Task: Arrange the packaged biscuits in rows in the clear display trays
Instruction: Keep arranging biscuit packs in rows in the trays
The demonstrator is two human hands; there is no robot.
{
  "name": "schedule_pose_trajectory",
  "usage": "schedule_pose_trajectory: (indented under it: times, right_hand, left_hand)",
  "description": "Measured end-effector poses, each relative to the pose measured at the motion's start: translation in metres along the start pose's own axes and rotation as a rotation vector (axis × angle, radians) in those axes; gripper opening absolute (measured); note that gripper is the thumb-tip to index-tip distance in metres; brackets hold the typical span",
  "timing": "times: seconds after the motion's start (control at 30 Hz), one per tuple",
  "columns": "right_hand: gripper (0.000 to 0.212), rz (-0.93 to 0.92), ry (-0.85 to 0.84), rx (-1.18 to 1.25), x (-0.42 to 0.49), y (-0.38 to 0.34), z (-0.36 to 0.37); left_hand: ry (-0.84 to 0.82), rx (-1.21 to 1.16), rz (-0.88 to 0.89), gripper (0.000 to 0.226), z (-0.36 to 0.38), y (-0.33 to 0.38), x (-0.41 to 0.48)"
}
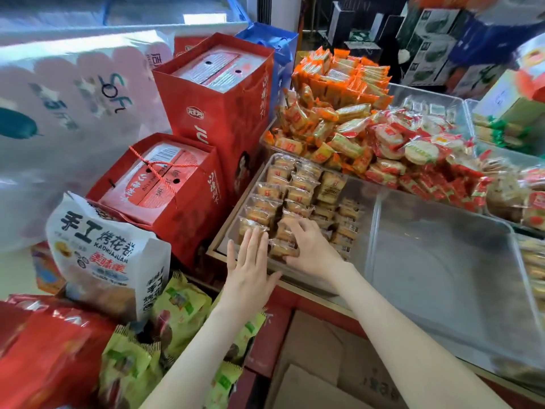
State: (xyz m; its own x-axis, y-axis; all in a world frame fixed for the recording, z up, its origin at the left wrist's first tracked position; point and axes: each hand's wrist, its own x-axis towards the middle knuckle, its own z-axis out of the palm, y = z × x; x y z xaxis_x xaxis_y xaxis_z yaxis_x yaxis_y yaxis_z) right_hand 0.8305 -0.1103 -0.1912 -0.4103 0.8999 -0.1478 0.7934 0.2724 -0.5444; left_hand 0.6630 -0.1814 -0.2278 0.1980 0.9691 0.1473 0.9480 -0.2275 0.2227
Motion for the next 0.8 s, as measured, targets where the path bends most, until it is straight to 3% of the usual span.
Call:
schedule_pose_trajectory:
  times: [0.17,0.33,0.47,0.57,0.67,0.73,0.8]
  right_hand:
    - [0.069,-0.035,0.105,0.168,-0.034,-0.009,-0.049]
    - [0.056,-0.075,0.034,0.594,-0.110,-0.020,-0.110]
    - [0.065,-0.029,0.201,0.862,-0.155,-0.011,-0.115]
    - [0.052,0.113,0.442,0.868,-0.180,-0.011,-0.101]
    - [0.032,0.206,0.658,0.637,-0.204,-0.015,-0.088]
    - [0.035,0.248,0.680,0.528,-0.219,-0.016,-0.088]
    - [0.040,0.264,0.593,0.542,-0.233,-0.013,-0.093]
  left_hand:
    - [0.009,-0.567,-0.108,0.080,-0.047,0.022,0.009]
    - [-0.471,-1.180,-0.114,0.062,-0.104,0.061,0.013]
    - [-0.561,-1.416,-0.159,0.042,-0.117,0.106,0.003]
    - [-0.478,-1.497,-0.245,0.041,-0.114,0.140,-0.004]
    - [-0.403,-1.436,-0.287,0.060,-0.107,0.167,-0.010]
    - [-0.355,-1.367,-0.275,0.066,-0.106,0.184,-0.014]
    - [-0.298,-1.258,-0.234,0.058,-0.106,0.199,-0.018]
